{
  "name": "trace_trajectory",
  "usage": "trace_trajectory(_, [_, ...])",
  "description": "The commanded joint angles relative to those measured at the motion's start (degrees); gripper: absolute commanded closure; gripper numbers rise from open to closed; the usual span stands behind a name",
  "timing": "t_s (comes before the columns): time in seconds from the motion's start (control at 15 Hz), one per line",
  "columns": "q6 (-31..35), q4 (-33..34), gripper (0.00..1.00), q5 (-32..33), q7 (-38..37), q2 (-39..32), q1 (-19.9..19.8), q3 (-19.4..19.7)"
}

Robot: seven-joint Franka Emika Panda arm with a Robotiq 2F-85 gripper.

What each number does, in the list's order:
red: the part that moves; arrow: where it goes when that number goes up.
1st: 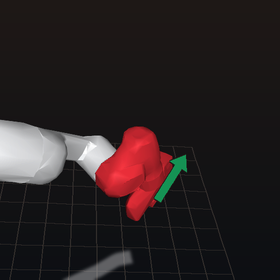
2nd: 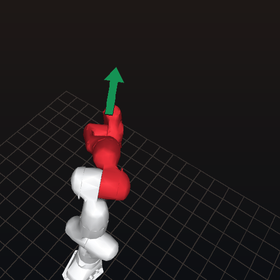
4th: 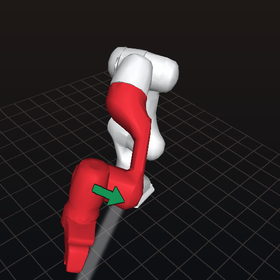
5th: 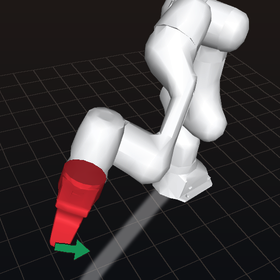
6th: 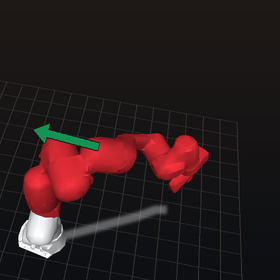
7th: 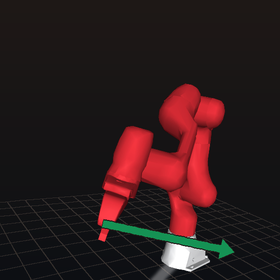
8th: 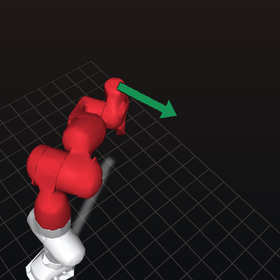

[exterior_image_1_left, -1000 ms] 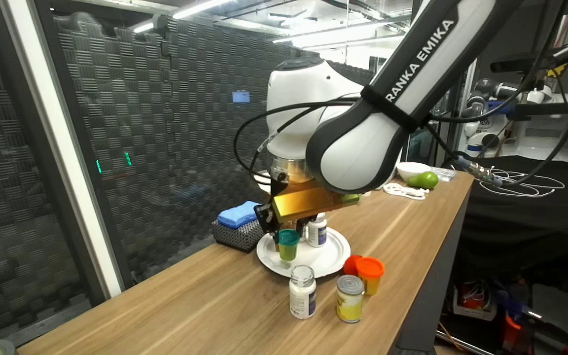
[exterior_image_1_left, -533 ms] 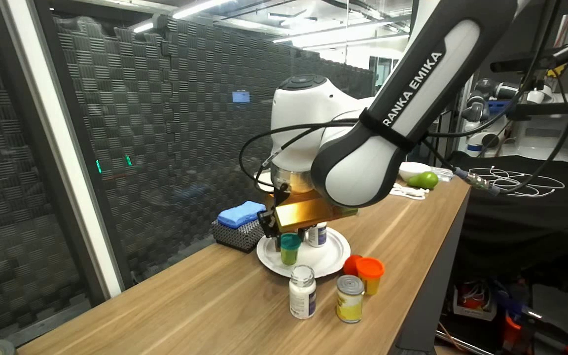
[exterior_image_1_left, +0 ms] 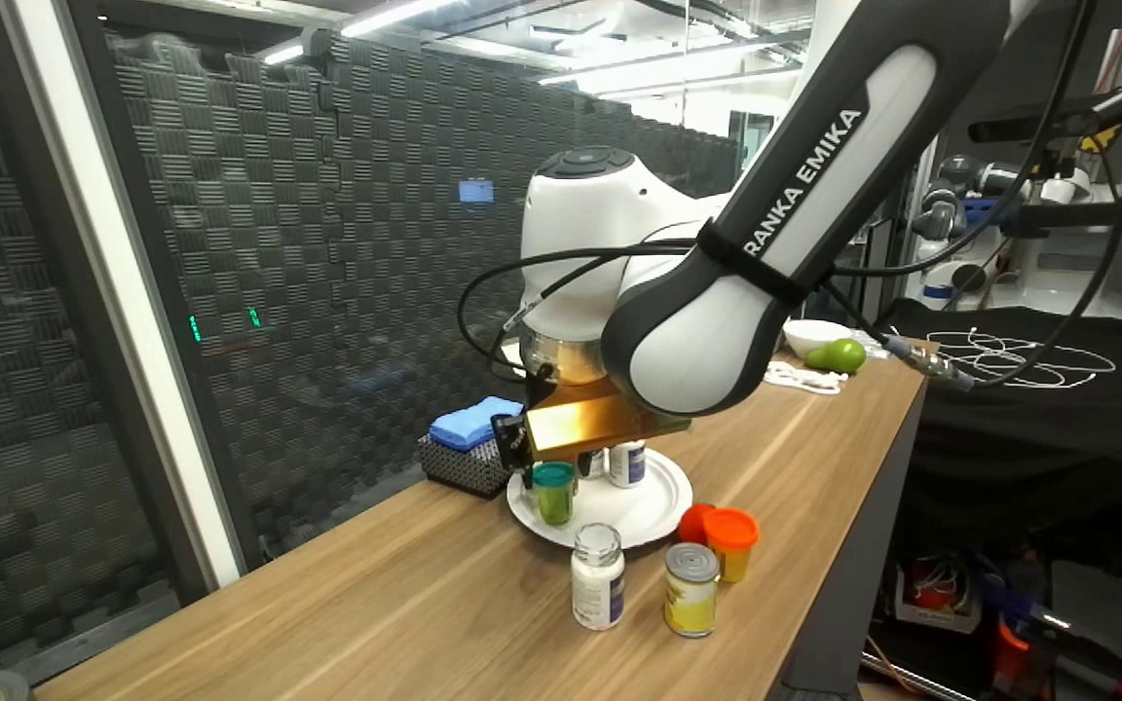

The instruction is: Put the bottles on the tray

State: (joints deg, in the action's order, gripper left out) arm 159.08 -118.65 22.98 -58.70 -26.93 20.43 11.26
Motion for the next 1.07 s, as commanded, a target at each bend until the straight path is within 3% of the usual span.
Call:
trace_trajectory(0.0, [-0.03,-0.44,0.01,1.74,-0.85,0.77,1.87,1.91])
trace_trajectory(0.27, [-1.71,-2.02,0.00,1.59,-0.54,3.33,2.20,2.04])
trace_trajectory(0.47, [-8.62,-4.45,0.00,0.96,2.08,9.59,1.53,0.17])
trace_trajectory(0.67, [-18.06,-6.42,0.00,-1.07,5.99,17.02,-0.82,-4.63])
trace_trajectory(0.93, [-31.26,-7.86,0.00,-16.22,20.05,24.29,-5.32,-13.11])
trace_trajectory(1.0, [-27.52,-5.77,0.00,-10.60,13.92,19.91,-5.38,-12.53])
